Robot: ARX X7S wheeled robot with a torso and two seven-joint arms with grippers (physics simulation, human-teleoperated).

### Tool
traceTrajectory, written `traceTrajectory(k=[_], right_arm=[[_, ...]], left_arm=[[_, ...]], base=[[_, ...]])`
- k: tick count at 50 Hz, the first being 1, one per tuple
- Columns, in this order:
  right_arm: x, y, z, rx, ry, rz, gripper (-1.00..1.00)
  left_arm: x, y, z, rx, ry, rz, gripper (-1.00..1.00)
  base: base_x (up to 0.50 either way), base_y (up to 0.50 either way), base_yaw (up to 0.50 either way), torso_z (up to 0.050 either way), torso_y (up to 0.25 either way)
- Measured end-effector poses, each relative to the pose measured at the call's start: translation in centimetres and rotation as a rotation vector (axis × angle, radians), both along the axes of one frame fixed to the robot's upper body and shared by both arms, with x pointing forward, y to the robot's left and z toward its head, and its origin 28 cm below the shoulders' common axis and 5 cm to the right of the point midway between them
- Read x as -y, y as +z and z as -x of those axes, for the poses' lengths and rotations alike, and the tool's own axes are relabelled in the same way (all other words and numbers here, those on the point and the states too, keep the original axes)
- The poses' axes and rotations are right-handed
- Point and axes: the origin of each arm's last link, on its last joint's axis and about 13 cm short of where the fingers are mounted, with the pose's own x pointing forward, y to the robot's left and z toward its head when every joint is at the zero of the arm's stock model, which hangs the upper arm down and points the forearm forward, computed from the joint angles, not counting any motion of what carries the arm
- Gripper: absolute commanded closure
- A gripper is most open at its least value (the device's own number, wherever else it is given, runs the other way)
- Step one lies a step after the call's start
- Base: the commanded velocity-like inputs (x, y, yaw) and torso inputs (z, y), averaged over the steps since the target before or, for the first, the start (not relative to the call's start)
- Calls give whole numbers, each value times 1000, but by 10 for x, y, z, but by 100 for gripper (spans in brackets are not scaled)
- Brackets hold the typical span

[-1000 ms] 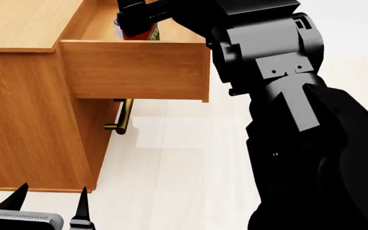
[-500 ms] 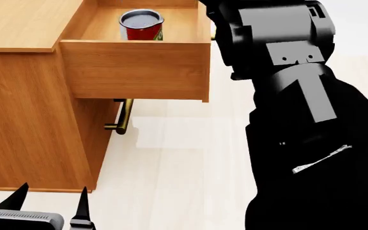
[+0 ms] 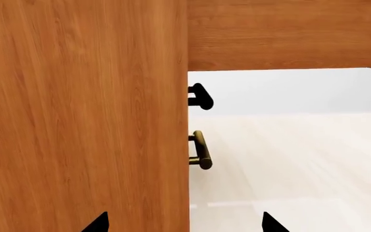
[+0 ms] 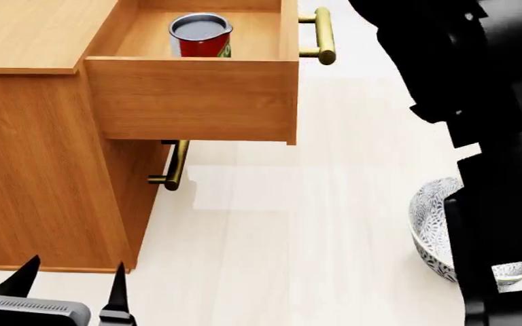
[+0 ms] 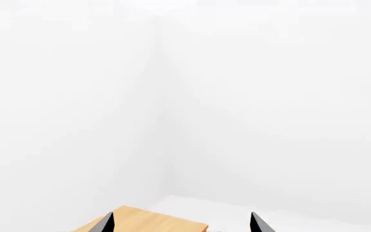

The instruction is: Put the ketchup in the top drawer of the cabinet.

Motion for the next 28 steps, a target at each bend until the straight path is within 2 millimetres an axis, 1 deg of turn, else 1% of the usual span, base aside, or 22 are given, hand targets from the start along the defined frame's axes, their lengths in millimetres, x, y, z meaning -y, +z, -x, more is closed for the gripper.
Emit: traceTrajectory(k=[3,8,16,22,28], right_arm=[[5,0,14,26,-22,-13,-100],[14,-3,43,78,-46,-48,-100],[25,-19,83,145,-94,-66,-100],[29,-35,105,181,-135,-59,-100],[31,-51,122,212,-181,-46,-100]], left_arm=[[0,4,1,9,-1,-3,-100],[0,10,3,26,-6,-10,-100],[2,22,6,57,-18,-26,-100],[4,33,10,86,-25,-36,-100],[5,41,16,113,-29,-41,-100]], base=[[0,0,0,0,0],[0,0,0,0,0],[0,0,0,0,0],[0,0,0,0,0],[0,0,0,0,0]])
